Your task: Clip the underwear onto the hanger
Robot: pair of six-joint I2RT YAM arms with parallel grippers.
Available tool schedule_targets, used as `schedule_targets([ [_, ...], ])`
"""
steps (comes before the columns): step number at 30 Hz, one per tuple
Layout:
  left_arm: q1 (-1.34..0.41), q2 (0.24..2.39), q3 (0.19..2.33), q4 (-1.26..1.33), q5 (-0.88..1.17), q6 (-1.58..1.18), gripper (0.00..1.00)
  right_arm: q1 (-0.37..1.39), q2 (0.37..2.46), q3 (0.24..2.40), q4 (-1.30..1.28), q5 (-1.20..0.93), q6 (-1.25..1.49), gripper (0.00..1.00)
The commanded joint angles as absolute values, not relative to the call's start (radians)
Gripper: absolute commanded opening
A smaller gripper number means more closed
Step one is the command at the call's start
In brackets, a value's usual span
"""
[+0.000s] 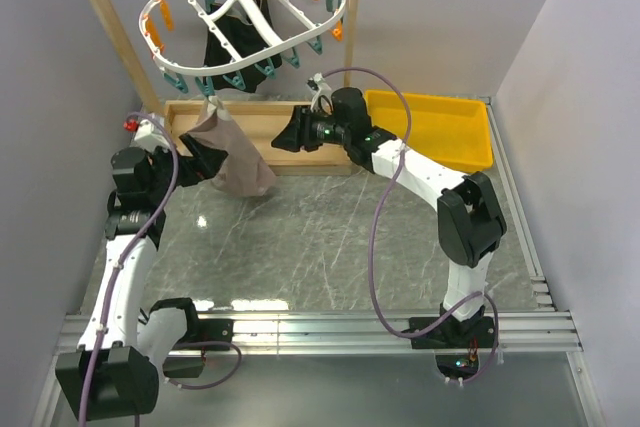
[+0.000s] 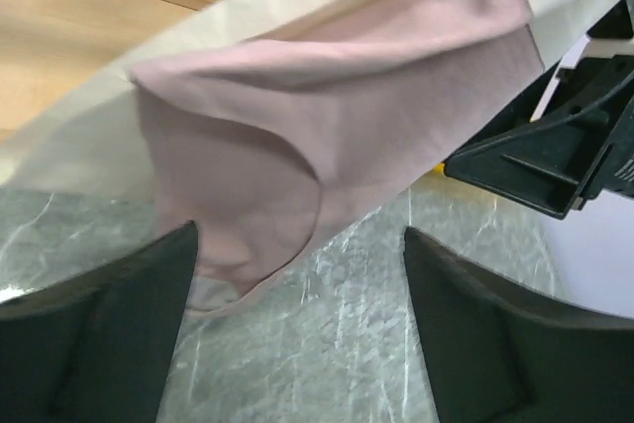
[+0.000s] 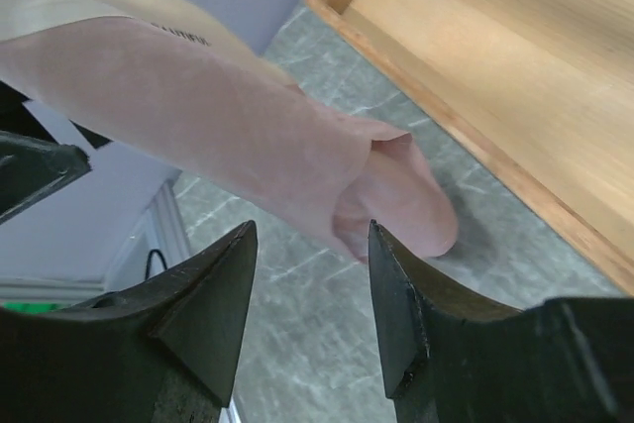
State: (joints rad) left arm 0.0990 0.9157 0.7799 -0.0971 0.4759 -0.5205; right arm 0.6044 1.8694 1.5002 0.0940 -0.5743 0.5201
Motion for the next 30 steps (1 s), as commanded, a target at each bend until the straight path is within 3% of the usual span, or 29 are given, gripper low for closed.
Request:
schedule_targets([
  [1,0.144,0.830,0.741,-0.034,0.437,-0.551,0.82,0.607,1.878,1.583,0.183,-0.626,0.563,0.56],
  [5,0.222,0.807,0.738,-0.127,0.440,-0.581,0.63,0.615,1.910,1.624,0.173,-0.666,0.528,0.57],
  [7,0.265,0.799,0.727,-0.155,0.426,-0.589,0.58,0.620,1.922,1.650,0.173,-0.689,0.515,0.58],
  [20,0.321,0.968,0.729,-0.115,0.534,-0.456,0.56,0.635,1.936,1.686,0.101,-0.723,0.433,0.61],
  [26,0.321,0.891,0.696,-0.023,0.667,-0.448,0.55,0.637,1.928,1.681,0.115,-0.712,0.396,0.60],
  [30,0.322,0.884,0.698,-0.081,0.625,-0.425,0.53,0.647,1.979,1.735,0.130,-0.732,0.417,0.60],
])
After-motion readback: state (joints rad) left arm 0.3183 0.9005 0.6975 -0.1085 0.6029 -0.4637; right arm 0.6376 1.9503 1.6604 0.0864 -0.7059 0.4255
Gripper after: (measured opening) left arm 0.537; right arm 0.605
